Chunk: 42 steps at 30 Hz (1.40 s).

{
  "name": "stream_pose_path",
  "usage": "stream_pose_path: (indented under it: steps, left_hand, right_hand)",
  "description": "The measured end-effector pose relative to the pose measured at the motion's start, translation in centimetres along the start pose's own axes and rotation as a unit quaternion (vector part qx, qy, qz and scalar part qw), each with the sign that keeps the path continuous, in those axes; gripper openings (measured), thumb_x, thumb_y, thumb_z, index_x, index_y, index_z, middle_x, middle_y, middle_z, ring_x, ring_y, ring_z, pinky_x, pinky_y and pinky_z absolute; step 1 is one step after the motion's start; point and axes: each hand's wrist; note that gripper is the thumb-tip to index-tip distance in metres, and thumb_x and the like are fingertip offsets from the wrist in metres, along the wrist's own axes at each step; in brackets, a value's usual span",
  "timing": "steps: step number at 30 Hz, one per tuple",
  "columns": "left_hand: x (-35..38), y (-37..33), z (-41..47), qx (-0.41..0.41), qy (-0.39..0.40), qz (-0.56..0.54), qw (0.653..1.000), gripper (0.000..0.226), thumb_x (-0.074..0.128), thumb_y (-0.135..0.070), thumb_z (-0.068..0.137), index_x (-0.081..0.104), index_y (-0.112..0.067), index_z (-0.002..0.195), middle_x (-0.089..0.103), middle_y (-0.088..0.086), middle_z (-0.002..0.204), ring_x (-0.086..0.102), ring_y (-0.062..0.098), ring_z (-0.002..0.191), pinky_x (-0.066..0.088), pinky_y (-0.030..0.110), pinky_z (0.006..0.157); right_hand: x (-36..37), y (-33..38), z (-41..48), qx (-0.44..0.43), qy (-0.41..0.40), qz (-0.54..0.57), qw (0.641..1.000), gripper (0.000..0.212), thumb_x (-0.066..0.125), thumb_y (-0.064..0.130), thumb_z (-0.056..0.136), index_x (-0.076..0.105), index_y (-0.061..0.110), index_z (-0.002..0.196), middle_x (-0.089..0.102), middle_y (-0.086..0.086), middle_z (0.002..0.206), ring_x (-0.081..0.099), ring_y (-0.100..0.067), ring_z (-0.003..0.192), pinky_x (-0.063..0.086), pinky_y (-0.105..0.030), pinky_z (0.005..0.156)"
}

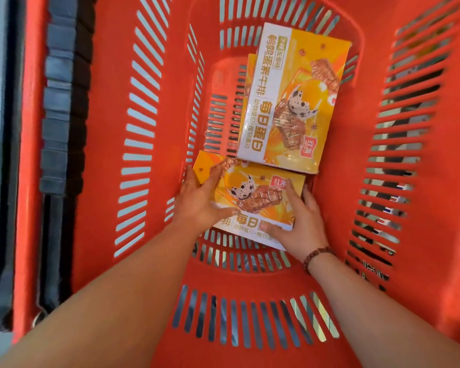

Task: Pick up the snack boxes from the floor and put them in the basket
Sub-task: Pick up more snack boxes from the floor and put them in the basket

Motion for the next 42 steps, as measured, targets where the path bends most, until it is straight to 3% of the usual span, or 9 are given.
stream_pose_path:
  steps: [6,11,19,23,26,29,33,36,42]
  left_hand:
    - [-0.7,-0.6,1.3,-0.057,0.033,-0.026,0.997,0.127,0.081,-0.06,0.048,-0.001,-0.047,0.143,0.005,0.016,0.153,0.009,0.036,0.141,0.021,0.045,0.113]
    - [-0.9,-2.1,0.8,-0.076,0.007,-0.037,0.996,0.122,0.086,-0.05,0.048,0.008,-0.05,0.141,0.022,0.017,0.14,0.02,0.038,0.134,0.026,0.042,0.109]
    - [0.5,-3.3,-3.6,-0.059,-0.113,-0.044,0.991,0.117,0.08,-0.06,0.05,0.011,-0.047,0.143,0.022,0.023,0.134,0.018,0.038,0.128,0.016,0.041,0.111]
    - [1.5,-2.4,-4.3,0.034,-0.077,0.001,0.996,0.111,0.079,-0.045,0.059,0.008,-0.046,0.144,0.023,0.019,0.134,0.021,0.035,0.124,0.025,0.037,0.107]
    - [3.8,-3.2,-3.7,0.124,-0.022,0.037,0.991,0.105,0.076,-0.031,0.066,0.009,-0.043,0.145,0.014,0.014,0.144,0.011,0.03,0.131,0.032,0.039,0.107]
    - [4.1,-2.4,-2.8,0.07,-0.056,0.003,0.996,0.101,0.078,-0.033,0.069,0.012,-0.039,0.146,-0.003,0.012,0.154,-0.008,0.029,0.141,0.016,0.04,0.115]
    - [3.4,0.2,-1.2,0.118,-0.031,0.11,0.986,0.096,0.074,-0.024,0.076,0.009,-0.04,0.146,-0.016,0.003,0.156,-0.019,0.027,0.142,0.011,0.042,0.116]
    - [2.9,0.9,-0.3,0.154,0.006,0.157,0.975,0.1,0.07,-0.012,0.079,0.002,-0.043,0.145,-0.022,0.0,0.155,-0.021,0.026,0.141,0.021,0.044,0.115]
    - [4.0,1.2,1.0,0.173,-0.014,0.198,0.965,0.094,0.07,-0.013,0.08,0.008,-0.038,0.146,-0.02,0.0,0.155,-0.017,0.03,0.142,0.021,0.038,0.113]
  right_hand:
    - [-0.5,0.0,0.0,0.005,0.043,0.021,0.999,0.109,0.083,0.032,0.066,0.01,0.037,0.147,-0.004,0.001,0.157,0.005,-0.012,0.144,0.012,-0.014,0.102]
    - [-0.6,-0.3,-0.8,-0.016,0.048,-0.006,0.999,0.12,0.084,0.028,0.065,-0.002,0.03,0.148,-0.012,0.002,0.157,-0.003,-0.012,0.145,0.013,-0.027,0.116]
    - [-1.7,-1.0,-1.6,-0.028,0.092,-0.063,0.993,0.141,0.09,0.03,0.054,-0.019,0.037,0.143,-0.031,0.002,0.151,-0.019,-0.007,0.138,0.007,-0.025,0.113]
    - [-1.5,-1.3,0.1,-0.032,0.088,-0.102,0.99,0.131,0.086,0.025,0.062,-0.016,0.035,0.144,-0.027,0.0,0.152,-0.012,-0.014,0.143,0.011,-0.031,0.117]
    - [0.0,-2.2,1.9,-0.02,0.102,-0.142,0.984,0.123,0.082,0.021,0.068,-0.012,0.031,0.147,-0.021,-0.006,0.154,0.001,-0.024,0.145,0.023,-0.035,0.115]
    - [0.9,-2.0,1.9,0.009,0.086,-0.192,0.977,0.109,0.071,0.01,0.078,-0.008,0.034,0.147,-0.021,-0.007,0.155,0.019,-0.028,0.142,0.038,-0.034,0.103]
    - [2.1,-1.9,1.4,-0.073,0.009,-0.271,0.96,0.093,0.07,0.015,0.08,0.009,0.035,0.148,-0.022,-0.007,0.154,-0.009,-0.028,0.144,0.04,-0.04,0.101]
    - [3.4,-2.4,1.6,-0.109,0.056,-0.302,0.945,0.099,0.073,0.025,0.078,0.004,0.04,0.147,-0.03,0.002,0.152,-0.026,-0.024,0.14,0.028,-0.04,0.11]
    - [4.0,-3.4,3.7,-0.092,0.082,-0.319,0.94,0.1,0.073,0.029,0.078,0.001,0.042,0.146,-0.031,0.003,0.15,-0.024,-0.027,0.141,0.028,-0.041,0.111]
Point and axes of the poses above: each hand's wrist, its own z-axis towards the middle knuckle, its own x-axis out of the palm, y = z × x
